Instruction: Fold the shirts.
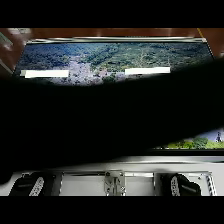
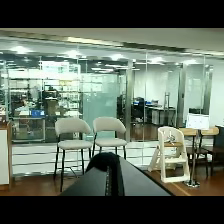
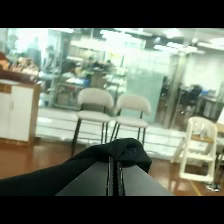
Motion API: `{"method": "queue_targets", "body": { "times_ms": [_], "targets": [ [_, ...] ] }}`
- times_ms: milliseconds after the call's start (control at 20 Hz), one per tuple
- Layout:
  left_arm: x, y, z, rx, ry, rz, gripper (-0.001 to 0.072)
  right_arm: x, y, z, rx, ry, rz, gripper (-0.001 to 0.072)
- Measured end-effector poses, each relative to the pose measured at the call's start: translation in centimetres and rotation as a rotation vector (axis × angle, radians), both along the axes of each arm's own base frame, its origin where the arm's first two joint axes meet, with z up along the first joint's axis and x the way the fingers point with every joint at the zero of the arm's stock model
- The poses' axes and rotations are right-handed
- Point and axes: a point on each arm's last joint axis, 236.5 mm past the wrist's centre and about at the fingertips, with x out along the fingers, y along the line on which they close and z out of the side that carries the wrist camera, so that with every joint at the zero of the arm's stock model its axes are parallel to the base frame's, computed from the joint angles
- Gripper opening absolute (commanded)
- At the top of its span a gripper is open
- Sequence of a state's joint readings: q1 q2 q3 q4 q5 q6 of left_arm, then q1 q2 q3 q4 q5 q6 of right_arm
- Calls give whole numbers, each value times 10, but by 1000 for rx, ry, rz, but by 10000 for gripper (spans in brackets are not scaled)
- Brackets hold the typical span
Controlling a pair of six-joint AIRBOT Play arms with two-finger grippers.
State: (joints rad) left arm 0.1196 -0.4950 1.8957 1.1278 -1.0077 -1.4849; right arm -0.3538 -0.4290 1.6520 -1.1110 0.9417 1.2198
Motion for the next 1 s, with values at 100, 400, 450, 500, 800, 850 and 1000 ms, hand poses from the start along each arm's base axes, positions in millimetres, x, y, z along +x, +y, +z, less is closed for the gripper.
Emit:
{"method": "queue_targets", "body": {
  "times_ms": [100, 400, 450, 500, 800, 850, 1000],
  "targets": [
    [-7, 3, -9, 6, 32, 25, 41, -9, -6, -11, -7, 36, -46, 66],
    [37, 16, -72, 14, 275, 69, 41, 25, -36, -97, 32, 393, -125, 66],
    [55, 19, -93, 10, 348, 71, 41, 40, -42, -126, 52, 500, -125, 66],
    [75, 22, -116, 4, 422, 72, 41, 54, -48, -156, 73, 601, -121, 66],
    [217, 40, -314, -111, 893, 65, 41, 162, -73, -332, 250, 1016, -46, 65],
    [239, 42, -344, -148, 942, 63, 41, 183, -72, -354, 268, 1042, -27, 65],
    [304, 47, -423, -261, 1055, 60, 42, 251, -59, -416, 279, 1083, 22, 66]
  ]
}}
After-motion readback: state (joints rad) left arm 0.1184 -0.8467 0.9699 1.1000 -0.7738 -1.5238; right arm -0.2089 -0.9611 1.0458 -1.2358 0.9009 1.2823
